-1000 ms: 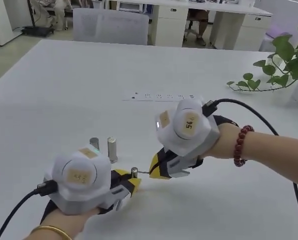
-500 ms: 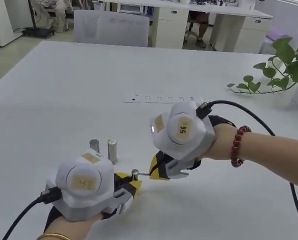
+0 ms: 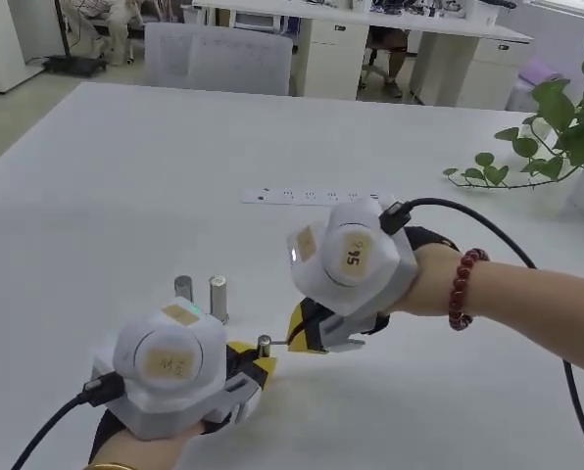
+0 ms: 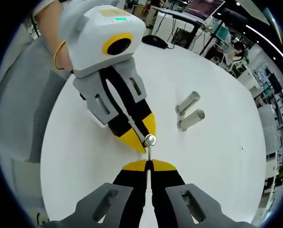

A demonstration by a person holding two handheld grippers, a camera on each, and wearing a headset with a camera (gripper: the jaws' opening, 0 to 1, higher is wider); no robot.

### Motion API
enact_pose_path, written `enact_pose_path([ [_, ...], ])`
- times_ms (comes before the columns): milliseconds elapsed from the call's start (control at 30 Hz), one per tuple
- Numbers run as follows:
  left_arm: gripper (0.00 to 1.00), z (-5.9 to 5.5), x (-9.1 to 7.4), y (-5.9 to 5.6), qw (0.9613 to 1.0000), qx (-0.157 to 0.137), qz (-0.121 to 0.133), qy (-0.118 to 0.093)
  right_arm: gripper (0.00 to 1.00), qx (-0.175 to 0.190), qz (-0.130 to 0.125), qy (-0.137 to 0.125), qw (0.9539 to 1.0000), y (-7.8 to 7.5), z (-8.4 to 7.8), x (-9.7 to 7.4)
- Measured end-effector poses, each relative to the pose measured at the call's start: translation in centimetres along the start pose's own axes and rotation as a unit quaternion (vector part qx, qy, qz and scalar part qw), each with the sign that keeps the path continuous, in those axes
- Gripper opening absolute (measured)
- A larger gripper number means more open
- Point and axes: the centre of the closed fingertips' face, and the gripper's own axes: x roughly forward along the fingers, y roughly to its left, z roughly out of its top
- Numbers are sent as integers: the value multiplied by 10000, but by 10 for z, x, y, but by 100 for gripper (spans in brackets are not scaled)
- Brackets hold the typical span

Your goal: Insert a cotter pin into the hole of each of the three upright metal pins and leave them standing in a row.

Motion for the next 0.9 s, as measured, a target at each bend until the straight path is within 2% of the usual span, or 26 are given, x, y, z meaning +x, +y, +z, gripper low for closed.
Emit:
enact_pose_path([
  [367, 7, 0, 2, -1, 10000, -12, -21, -24, 3, 32, -18, -107, 9999, 0, 9, 3],
  [800, 7, 0, 2, -1, 10000, -18, -21, -27, 4, 288, 22, -331, 9990, 0, 15, 5],
  [900, 8, 0, 2, -1, 10000, -26, -21, -29, 8, 408, 49, -386, 9984, 1, 15, 4],
])
